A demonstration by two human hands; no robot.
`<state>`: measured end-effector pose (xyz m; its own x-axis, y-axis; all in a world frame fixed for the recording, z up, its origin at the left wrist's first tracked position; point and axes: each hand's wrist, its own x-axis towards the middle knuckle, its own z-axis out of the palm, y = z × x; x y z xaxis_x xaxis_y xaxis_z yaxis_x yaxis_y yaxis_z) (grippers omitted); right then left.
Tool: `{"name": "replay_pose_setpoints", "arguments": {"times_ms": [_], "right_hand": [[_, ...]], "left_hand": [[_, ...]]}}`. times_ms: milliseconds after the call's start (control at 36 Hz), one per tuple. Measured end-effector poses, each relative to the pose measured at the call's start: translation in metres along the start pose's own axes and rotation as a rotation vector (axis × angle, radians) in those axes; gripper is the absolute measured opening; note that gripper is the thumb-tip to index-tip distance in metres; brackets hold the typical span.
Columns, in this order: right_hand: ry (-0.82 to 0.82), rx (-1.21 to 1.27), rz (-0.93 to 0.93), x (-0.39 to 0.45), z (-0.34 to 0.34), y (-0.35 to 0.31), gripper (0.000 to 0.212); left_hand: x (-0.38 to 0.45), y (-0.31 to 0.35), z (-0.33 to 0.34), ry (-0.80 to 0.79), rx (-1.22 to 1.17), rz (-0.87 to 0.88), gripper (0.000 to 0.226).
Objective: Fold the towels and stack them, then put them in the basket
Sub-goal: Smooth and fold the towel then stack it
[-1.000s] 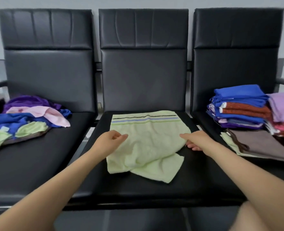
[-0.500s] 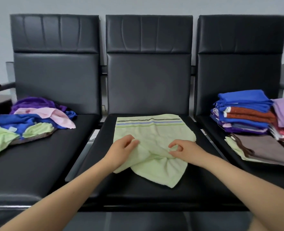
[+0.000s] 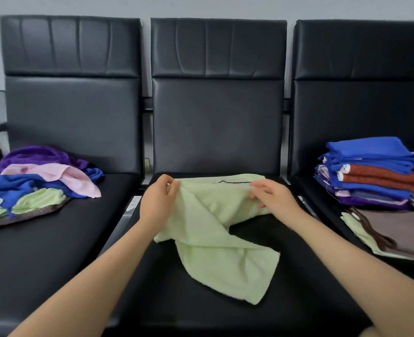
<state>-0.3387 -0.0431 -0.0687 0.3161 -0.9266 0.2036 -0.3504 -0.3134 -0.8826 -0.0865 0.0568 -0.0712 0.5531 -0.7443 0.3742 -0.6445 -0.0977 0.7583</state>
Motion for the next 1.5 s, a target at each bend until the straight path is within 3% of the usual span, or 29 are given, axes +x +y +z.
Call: {"name": "replay_pose_setpoints", "arguments": {"times_ms": [111,222,306,389,528,639,750,861,917,1000,1083,1167,1250,1333,1500], "right_hand": [[-0.144,-0.048,-0.012,0.000,0.016,0.004,0.032],[-0.215,-0.210,-0.022,-0.014,0.020,0.021,0.010],[-0.278,-0.224,-0.006,-0.024,0.019,0.023,0.016],[-0.279,-0.241,0.033,-0.026,0.024,0.020,0.019],[-0.231,-0.367,0.120,-0.027,0.047,0.015,0.045],[-0.200,-0.444,0.163,-0.027,0.059,0.005,0.030],[-0.217,-0.364,0.207,-0.027,0.061,0.004,0.022],[-0.215,0.004,0.217,-0.033,0.045,-0.002,0.013],[-0.199,0.192,0.234,-0.034,0.036,-0.009,0.012],[-0.079,0.380,0.232,-0.034,0.021,-0.027,0.015],[0.098,0.322,0.132,-0.043,0.001,-0.047,0.015],[0.173,0.263,0.032,-0.055,-0.016,-0.057,0.018],[0.148,0.271,0.000,-0.063,-0.021,-0.057,0.021],[0.161,0.214,-0.011,-0.074,-0.024,-0.056,0.021],[0.208,0.240,0.013,-0.090,-0.043,-0.062,0.025]], "left_hand": [[0.003,-0.017,0.007,0.028,0.169,0.031,0.013],[-0.015,-0.013,-0.004,0.030,0.263,0.105,0.020],[-0.028,-0.005,-0.013,-0.204,0.294,-0.040,0.047],[-0.043,-0.008,-0.011,-0.413,0.299,-0.181,0.058],[-0.064,-0.006,0.000,-0.280,0.434,-0.132,0.056],[-0.078,-0.002,0.008,-0.217,0.381,-0.135,0.042],[-0.079,-0.007,0.009,-0.279,0.320,-0.091,0.026],[-0.074,-0.012,0.009,-0.330,0.307,-0.057,0.030],[-0.070,-0.011,0.008,-0.324,0.233,-0.062,0.030],[-0.058,-0.001,-0.003,-0.230,-0.186,-0.233,0.019],[-0.048,0.014,-0.023,-0.125,-0.572,-0.402,0.009],[-0.043,0.023,-0.036,-0.069,-0.841,-0.560,0.021],[-0.045,0.025,-0.038,-0.045,-0.940,-0.610,0.027],[-0.047,0.026,-0.042,-0.029,-0.909,-0.624,0.017],[-0.037,0.027,-0.065,-0.038,-0.816,-0.493,0.013]]}}
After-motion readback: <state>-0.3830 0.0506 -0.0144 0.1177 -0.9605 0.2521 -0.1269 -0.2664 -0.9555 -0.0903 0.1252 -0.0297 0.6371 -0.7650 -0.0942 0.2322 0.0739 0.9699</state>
